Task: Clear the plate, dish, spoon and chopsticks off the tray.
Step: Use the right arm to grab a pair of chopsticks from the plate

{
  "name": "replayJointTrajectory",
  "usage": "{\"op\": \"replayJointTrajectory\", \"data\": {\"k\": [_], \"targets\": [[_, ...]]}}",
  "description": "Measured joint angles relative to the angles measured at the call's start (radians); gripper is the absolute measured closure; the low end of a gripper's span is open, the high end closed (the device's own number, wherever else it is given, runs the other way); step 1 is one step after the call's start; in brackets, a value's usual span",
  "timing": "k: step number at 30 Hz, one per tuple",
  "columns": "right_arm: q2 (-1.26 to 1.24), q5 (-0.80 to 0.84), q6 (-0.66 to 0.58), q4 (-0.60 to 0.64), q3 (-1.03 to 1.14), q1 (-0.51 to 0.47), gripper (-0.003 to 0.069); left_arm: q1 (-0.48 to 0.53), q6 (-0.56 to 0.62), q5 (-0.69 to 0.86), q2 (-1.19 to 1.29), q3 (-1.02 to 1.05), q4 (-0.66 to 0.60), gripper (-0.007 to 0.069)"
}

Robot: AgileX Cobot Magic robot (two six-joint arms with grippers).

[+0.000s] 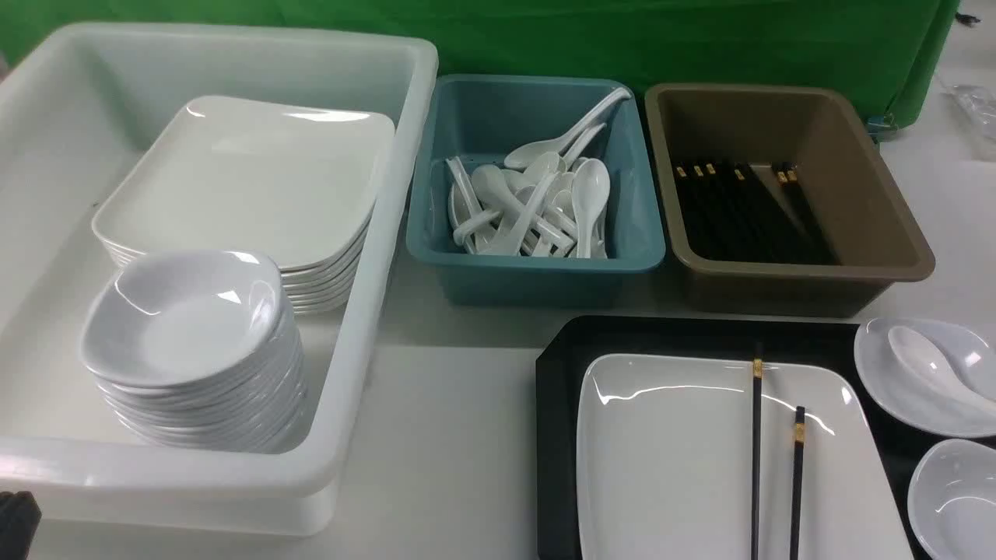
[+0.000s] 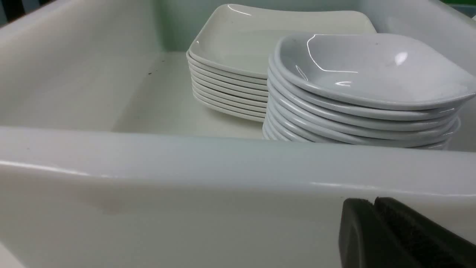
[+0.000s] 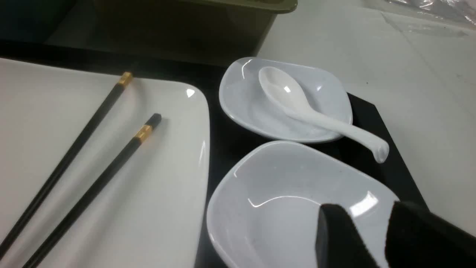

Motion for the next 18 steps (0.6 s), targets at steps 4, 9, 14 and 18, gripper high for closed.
{"op": "replayJointTrajectory", "data": {"k": [4, 9, 14, 18], "targets": [[0.0, 0.0, 0.0, 0.0, 0.0, 0.0, 0.0417, 0.0, 0.0, 0.0, 0.0, 0.0, 0.0, 0.0607], [0.0, 0.0, 0.0, 0.0, 0.0, 0.0, 0.0417, 0.0, 0.0, 0.0, 0.0, 0.0, 0.002, 0.0607], [0.0, 0.0, 0.0, 0.0, 0.0, 0.0, 0.0417, 0.0, 0.0, -0.065, 0.0, 0.0, -0.005, 0.0607], [0.0, 0.0, 0.0, 0.0, 0.0, 0.0, 0.0417, 0.0, -0.04, -0.279, 0.0, 0.0, -0.178, 0.0607]]}}
